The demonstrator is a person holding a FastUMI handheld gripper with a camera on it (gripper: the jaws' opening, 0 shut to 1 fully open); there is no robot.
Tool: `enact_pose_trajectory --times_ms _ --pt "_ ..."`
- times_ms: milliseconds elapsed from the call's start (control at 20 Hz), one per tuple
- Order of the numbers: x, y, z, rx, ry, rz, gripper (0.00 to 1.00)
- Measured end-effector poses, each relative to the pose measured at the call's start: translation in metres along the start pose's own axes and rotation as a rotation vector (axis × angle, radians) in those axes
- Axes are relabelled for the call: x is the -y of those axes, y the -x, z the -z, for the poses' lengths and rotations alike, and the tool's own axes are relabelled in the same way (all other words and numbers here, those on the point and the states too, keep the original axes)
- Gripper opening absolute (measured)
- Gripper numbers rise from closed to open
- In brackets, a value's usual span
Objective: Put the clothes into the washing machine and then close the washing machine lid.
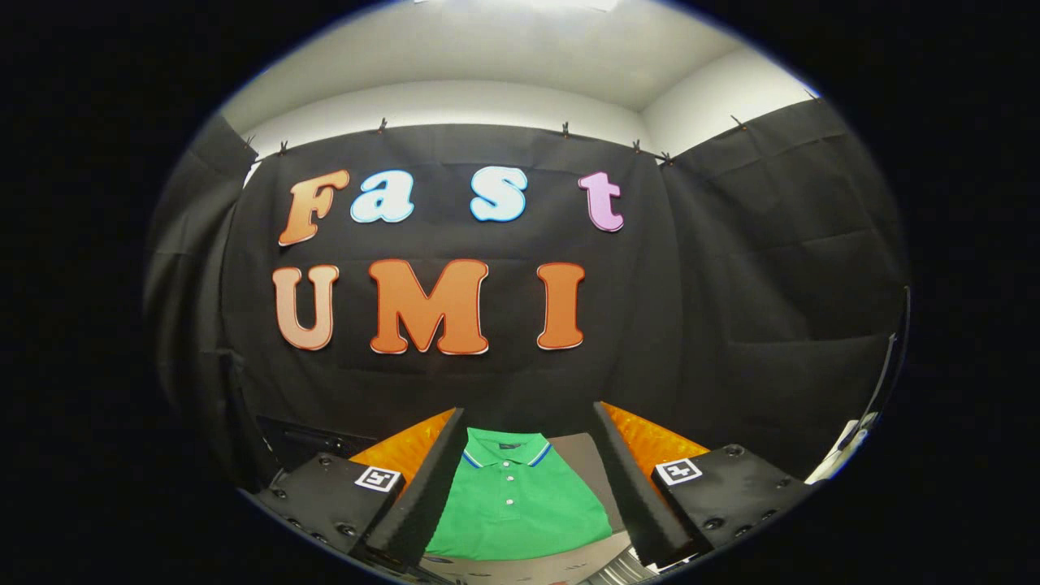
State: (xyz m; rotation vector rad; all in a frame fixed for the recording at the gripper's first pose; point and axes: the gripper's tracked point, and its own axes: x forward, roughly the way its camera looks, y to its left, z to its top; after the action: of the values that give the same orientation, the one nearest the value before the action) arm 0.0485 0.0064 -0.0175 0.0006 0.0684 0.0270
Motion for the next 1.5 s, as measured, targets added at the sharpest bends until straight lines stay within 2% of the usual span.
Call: enact_pose_trajectory --times_ms 250,400,500,600,900,1100,1200,1300,1450,1500 --pt "-0.019 -0.069 0.035 -0.224 0.022 -0.094 0.98" --pt "-0.026 -0.1 0.084 -0.462 0.069 -0.126 1.0" --pt "-0.045 -0.123 0.108 -0.546 0.047 -0.187 1.0" --pt "-0.052 -0.134 0.132 -0.658 0.024 -0.207 1.0" --pt "-0.045 -0.171 0.18 -0.793 0.015 -0.182 0.99" --pt "-0.043 -0.168 0.205 -0.888 -0.005 -0.199 1.0" --pt "-0.042 -0.157 0.23 -0.984 0.0 -0.227 0.99" --pt "-0.043 -0.171 0.238 -0.979 0.056 -0.251 0.99" --pt "-0.038 -0.161 0.231 -1.008 0.066 -0.254 0.99" --pt "-0.039 -0.164 0.234 -1.008 0.075 -0.26 0.95"
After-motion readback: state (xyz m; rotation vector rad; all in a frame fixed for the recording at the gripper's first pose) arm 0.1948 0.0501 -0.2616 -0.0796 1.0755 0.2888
